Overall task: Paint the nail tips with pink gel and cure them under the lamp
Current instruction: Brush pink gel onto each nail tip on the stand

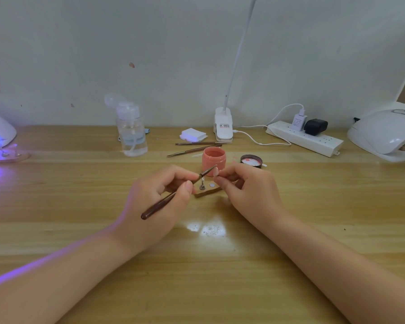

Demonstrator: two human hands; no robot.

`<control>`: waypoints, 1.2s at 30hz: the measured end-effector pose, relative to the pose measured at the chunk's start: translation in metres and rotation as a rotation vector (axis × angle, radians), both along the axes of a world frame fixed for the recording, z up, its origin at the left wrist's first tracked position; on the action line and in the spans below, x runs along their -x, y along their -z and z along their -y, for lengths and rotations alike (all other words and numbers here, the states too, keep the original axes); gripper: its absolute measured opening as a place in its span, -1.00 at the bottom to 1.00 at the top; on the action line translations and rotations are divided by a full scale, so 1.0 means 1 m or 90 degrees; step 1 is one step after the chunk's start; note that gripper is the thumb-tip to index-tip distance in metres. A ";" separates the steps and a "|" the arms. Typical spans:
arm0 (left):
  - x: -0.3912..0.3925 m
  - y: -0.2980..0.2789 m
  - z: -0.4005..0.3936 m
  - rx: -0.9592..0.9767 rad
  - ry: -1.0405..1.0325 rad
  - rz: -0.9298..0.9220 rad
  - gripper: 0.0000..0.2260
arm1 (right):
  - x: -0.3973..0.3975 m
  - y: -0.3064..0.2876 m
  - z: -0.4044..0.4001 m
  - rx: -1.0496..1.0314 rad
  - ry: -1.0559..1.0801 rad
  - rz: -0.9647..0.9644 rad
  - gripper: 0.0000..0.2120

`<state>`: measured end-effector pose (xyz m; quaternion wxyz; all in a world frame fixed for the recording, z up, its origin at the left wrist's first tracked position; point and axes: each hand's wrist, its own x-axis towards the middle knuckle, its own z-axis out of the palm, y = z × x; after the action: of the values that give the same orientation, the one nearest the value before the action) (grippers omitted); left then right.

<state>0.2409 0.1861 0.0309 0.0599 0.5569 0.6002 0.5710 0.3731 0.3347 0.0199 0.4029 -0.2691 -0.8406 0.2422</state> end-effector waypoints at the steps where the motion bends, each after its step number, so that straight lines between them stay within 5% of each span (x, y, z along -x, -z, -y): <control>1: -0.001 0.000 0.001 -0.001 0.001 -0.014 -0.83 | 0.000 0.000 0.000 0.001 0.001 0.001 -0.97; 22: -0.005 -0.004 0.006 -0.011 0.003 -0.106 -0.82 | -0.002 -0.002 0.000 0.015 -0.003 -0.006 -0.95; 36: -0.008 -0.005 0.004 -0.029 -0.014 -0.015 -0.86 | -0.002 -0.003 0.000 0.072 -0.034 -0.017 -0.98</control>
<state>0.2490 0.1824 0.0358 0.0342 0.5582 0.5935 0.5789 0.3752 0.3344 0.0228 0.3915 -0.2659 -0.8270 0.3035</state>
